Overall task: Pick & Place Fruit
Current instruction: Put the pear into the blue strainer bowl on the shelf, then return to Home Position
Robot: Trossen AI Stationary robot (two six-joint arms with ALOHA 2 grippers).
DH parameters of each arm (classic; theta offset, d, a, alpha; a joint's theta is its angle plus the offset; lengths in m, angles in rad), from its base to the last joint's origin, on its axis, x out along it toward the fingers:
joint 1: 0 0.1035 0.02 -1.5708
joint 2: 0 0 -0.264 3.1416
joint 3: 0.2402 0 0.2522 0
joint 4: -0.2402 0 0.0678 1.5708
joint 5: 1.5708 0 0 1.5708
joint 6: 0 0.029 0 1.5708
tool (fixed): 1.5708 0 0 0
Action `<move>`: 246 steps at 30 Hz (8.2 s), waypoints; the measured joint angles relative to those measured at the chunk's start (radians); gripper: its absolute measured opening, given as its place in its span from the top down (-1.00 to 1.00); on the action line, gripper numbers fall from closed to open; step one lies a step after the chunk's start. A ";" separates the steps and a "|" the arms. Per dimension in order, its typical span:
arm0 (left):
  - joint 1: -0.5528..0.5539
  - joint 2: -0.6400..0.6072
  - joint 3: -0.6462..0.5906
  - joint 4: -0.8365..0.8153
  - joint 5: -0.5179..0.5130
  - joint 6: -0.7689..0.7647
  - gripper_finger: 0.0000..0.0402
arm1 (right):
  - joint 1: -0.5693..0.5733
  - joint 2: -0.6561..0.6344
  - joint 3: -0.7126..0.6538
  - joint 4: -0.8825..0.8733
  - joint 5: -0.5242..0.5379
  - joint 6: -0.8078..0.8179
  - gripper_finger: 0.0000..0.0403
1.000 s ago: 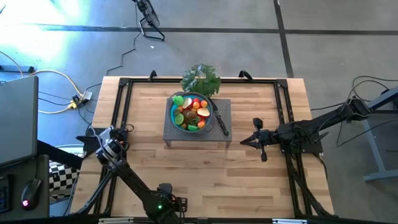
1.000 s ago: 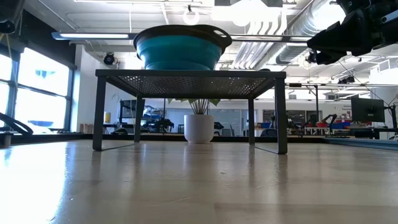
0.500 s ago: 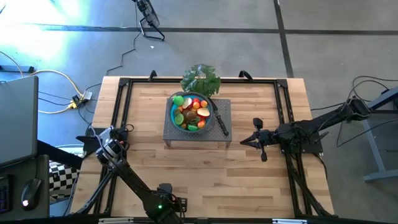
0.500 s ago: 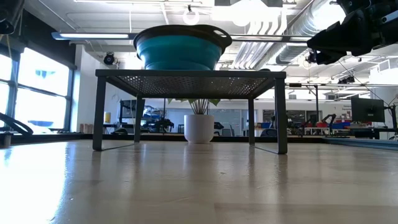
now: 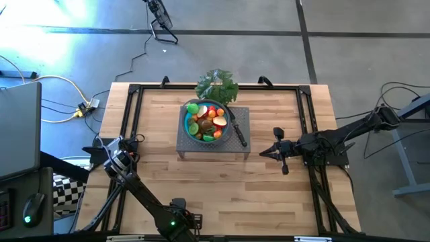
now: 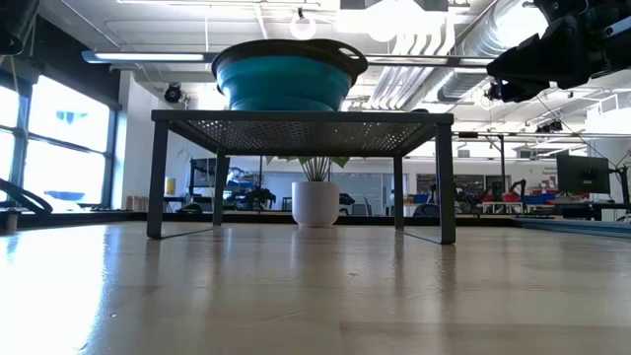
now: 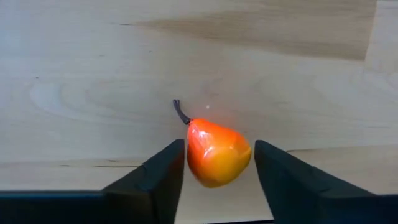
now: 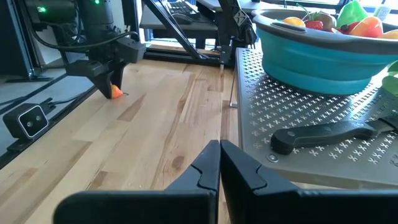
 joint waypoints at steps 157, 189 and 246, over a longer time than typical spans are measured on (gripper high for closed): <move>0.609 -0.573 -0.068 0.168 -0.355 2.102 0.86 | 0.000 0.000 0.000 0.083 0.179 -0.017 0.98; 0.430 -0.750 -0.554 0.815 0.003 2.489 0.86 | 0.000 0.000 0.000 0.064 0.042 0.062 0.98; 0.418 -2.173 -1.403 0.725 0.227 2.542 0.86 | 0.000 -0.084 0.000 0.054 0.050 0.084 0.98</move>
